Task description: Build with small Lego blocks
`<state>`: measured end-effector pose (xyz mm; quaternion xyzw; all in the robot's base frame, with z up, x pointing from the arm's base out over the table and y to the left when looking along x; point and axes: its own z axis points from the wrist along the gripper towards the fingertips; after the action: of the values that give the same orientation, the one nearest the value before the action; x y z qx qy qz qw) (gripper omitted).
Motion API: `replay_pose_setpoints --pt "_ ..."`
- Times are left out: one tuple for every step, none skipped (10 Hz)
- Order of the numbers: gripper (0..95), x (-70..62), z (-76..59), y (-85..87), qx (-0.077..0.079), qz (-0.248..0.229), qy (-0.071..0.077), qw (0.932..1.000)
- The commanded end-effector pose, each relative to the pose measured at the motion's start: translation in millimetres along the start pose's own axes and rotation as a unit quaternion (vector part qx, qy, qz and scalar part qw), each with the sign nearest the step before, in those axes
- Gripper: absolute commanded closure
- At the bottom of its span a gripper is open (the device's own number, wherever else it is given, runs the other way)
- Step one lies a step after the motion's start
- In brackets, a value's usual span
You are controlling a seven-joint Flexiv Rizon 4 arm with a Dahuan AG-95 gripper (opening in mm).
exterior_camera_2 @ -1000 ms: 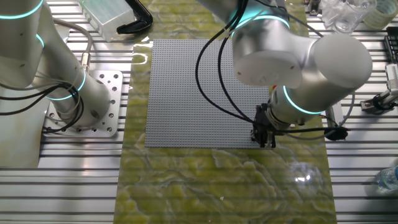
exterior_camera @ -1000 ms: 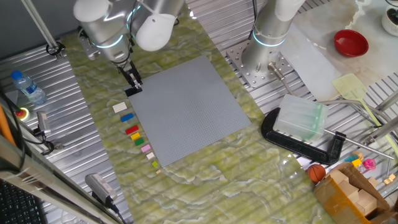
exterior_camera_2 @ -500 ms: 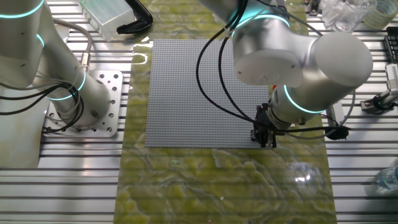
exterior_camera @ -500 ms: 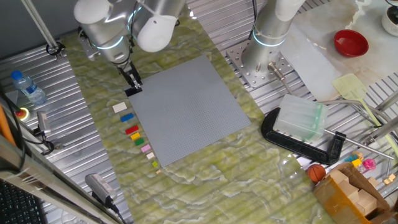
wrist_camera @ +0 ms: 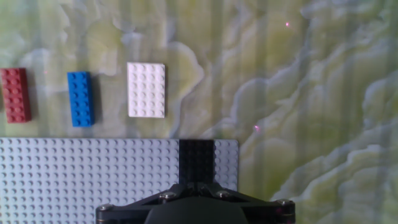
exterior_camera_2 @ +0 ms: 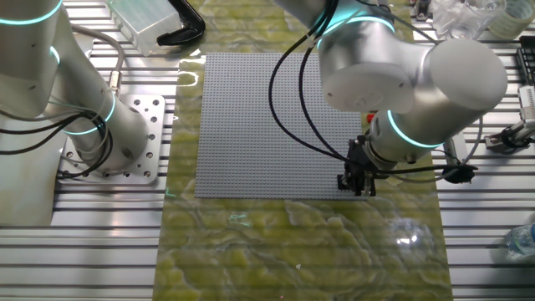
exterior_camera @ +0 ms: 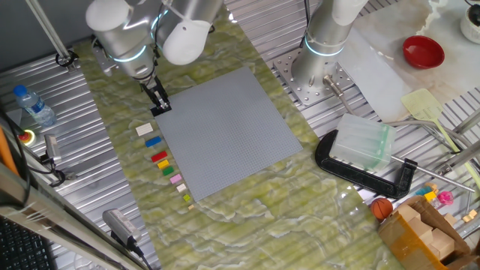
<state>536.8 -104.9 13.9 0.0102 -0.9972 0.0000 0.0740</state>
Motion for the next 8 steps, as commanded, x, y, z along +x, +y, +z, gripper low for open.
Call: replay_pose_setpoints --pt "95.0 -1.5 29.3 1.4 0.000 0.000 0.000 1.0000" --pt "95.0 -0.7 30.0 1.9 0.003 -0.002 0.005 1.0000" --pt "95.0 1.5 31.2 2.1 0.002 -0.003 0.006 1.0000" --pt "95.0 2.9 32.1 2.3 0.002 -0.003 0.007 1.0000" --pt "95.0 4.1 33.1 2.4 0.003 -0.002 0.008 1.0000" --pt "95.0 4.5 36.6 2.3 0.004 -0.002 0.009 0.9999" --pt "95.0 4.7 43.0 2.3 0.006 -0.002 0.009 0.9999" --pt "95.0 3.8 48.7 2.3 0.007 -0.001 0.005 1.0000"
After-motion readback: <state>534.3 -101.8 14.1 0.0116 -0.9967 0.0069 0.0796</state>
